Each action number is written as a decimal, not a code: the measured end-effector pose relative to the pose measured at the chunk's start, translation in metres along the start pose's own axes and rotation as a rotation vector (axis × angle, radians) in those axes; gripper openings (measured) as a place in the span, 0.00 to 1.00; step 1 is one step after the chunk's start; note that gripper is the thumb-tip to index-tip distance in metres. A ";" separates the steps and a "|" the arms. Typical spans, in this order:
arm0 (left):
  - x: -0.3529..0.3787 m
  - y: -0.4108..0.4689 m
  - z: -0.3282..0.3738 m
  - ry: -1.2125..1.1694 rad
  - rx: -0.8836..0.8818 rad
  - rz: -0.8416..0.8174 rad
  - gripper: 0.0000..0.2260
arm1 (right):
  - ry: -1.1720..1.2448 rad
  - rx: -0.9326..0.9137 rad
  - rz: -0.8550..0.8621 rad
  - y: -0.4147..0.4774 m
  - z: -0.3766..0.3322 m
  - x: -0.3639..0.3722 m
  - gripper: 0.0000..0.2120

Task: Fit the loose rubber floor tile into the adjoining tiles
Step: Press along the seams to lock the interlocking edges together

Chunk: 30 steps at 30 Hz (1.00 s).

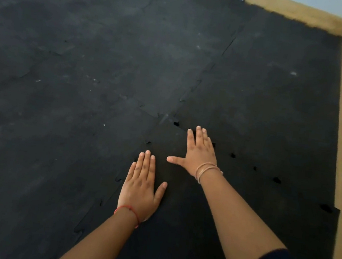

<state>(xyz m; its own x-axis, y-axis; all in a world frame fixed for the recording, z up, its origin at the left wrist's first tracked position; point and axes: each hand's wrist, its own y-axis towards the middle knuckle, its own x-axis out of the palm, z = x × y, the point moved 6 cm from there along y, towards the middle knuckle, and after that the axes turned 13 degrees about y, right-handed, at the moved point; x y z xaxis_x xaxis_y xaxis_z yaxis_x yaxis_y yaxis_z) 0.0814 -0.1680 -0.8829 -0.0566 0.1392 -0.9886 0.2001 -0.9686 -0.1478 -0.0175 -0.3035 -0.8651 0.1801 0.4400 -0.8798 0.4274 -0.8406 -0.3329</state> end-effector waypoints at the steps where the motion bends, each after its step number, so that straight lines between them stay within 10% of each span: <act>1: -0.001 0.004 0.000 0.010 0.028 0.006 0.31 | -0.006 0.001 -0.001 0.001 0.000 0.001 0.52; 10: -0.029 0.126 0.012 0.051 0.197 0.070 0.26 | 0.054 0.024 0.407 -0.015 0.015 0.008 0.46; 30: -0.042 0.137 0.015 -0.099 0.168 -0.123 0.31 | 0.083 0.044 0.224 -0.015 0.015 -0.006 0.45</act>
<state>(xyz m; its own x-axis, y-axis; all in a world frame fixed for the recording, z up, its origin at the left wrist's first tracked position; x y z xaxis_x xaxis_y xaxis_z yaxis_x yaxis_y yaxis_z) 0.0969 -0.3098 -0.8608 -0.1678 0.2457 -0.9547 0.0210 -0.9673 -0.2526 -0.0387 -0.2978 -0.8602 0.3390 0.2644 -0.9029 0.3304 -0.9320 -0.1489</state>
